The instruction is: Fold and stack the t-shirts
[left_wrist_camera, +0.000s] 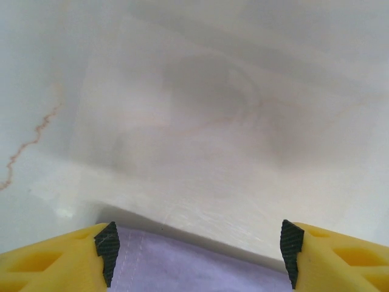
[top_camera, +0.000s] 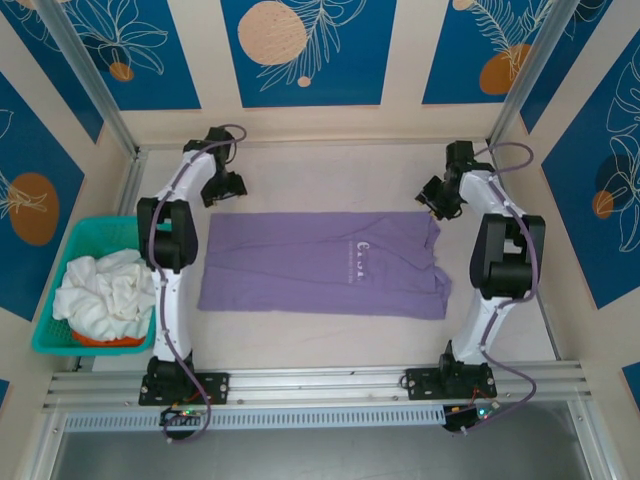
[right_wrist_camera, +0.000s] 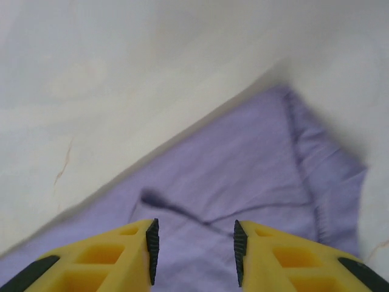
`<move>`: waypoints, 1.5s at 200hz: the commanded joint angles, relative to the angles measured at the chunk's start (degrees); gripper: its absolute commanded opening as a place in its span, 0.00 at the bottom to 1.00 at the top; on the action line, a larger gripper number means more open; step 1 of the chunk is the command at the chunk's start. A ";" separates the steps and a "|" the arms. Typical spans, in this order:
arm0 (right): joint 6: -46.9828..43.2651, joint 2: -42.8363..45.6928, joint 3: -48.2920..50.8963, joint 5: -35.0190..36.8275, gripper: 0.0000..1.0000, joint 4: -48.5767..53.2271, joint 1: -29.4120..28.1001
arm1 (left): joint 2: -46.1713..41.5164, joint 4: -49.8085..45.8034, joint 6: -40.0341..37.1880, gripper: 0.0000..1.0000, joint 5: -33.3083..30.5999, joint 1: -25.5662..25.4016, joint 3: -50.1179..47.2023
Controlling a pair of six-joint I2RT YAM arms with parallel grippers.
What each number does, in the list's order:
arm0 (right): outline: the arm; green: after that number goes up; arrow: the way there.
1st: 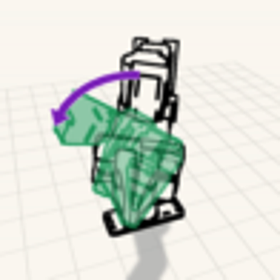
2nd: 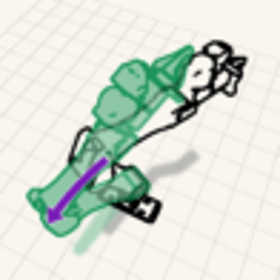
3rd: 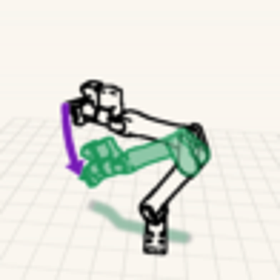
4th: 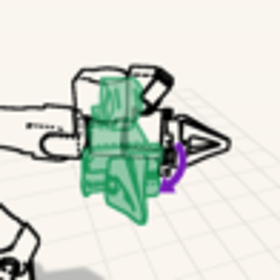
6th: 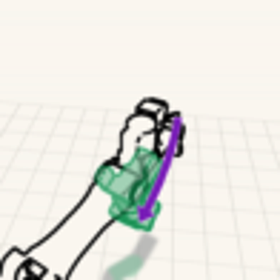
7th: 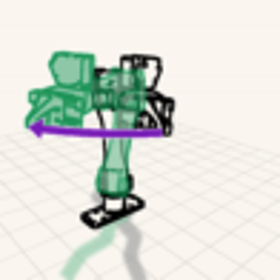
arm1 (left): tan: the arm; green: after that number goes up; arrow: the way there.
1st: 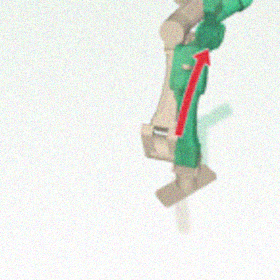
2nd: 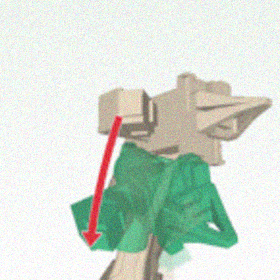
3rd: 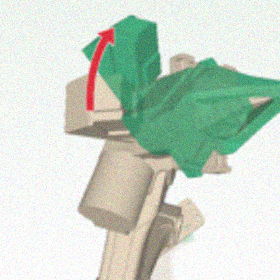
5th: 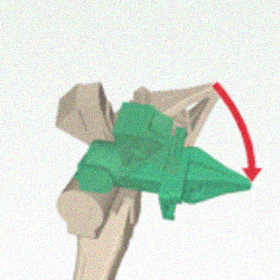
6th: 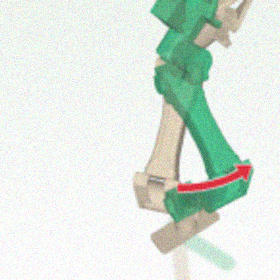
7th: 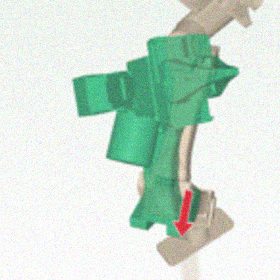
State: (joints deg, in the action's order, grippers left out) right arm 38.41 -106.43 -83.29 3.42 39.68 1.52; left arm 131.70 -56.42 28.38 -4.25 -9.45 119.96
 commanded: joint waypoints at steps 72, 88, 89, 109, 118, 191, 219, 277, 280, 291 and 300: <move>-10.78 -13.28 -10.67 -6.47 0.37 2.74 -6.37 | 4.50 5.85 -2.89 0.62 18.31 -17.89 3.06; -11.15 -15.95 -13.88 -4.97 0.37 4.61 -7.17 | 7.15 4.94 -2.45 0.62 17.53 -18.66 5.42; -11.16 -16.10 -14.03 -4.94 0.37 4.70 -7.20 | 7.29 4.84 -2.45 0.62 17.35 -18.66 5.53; -11.67 -17.72 -15.53 -3.62 0.37 5.24 -7.91 | 9.63 2.77 -2.17 0.64 14.73 -18.76 7.02; -12.17 -18.22 -15.97 -2.77 0.37 5.46 -8.09 | 10.18 2.31 -2.53 0.65 13.87 -18.72 6.91; -12.57 -18.95 -14.74 -1.21 0.33 6.39 -9.41 | 12.44 0.64 -4.22 0.67 12.79 -18.67 6.98; -12.66 -18.49 -14.16 -0.43 0.32 6.55 -9.42 | 12.75 0.53 -4.73 0.67 12.61 -18.61 7.30; -12.40 -17.27 -11.99 -0.11 0.28 6.29 -9.59 | 13.14 0.28 -5.22 0.68 12.37 -18.67 7.74; -12.40 -17.25 -11.99 -0.08 0.27 6.33 -9.60 | 13.12 0.26 -5.18 0.67 12.33 -18.67 7.74; -12.40 -17.00 -11.82 -0.10 0.23 6.14 -9.73 | 13.10 0.27 -5.18 0.68 12.34 -18.67 7.74; -12.34 -16.73 -11.73 -0.01 0.21 5.95 -9.85 | 13.08 0.26 -5.19 0.68 12.29 -18.67 7.82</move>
State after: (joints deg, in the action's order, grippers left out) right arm 26.72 -125.05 -95.81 3.07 44.71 -7.62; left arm 142.39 -53.58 24.88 9.61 -28.53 127.02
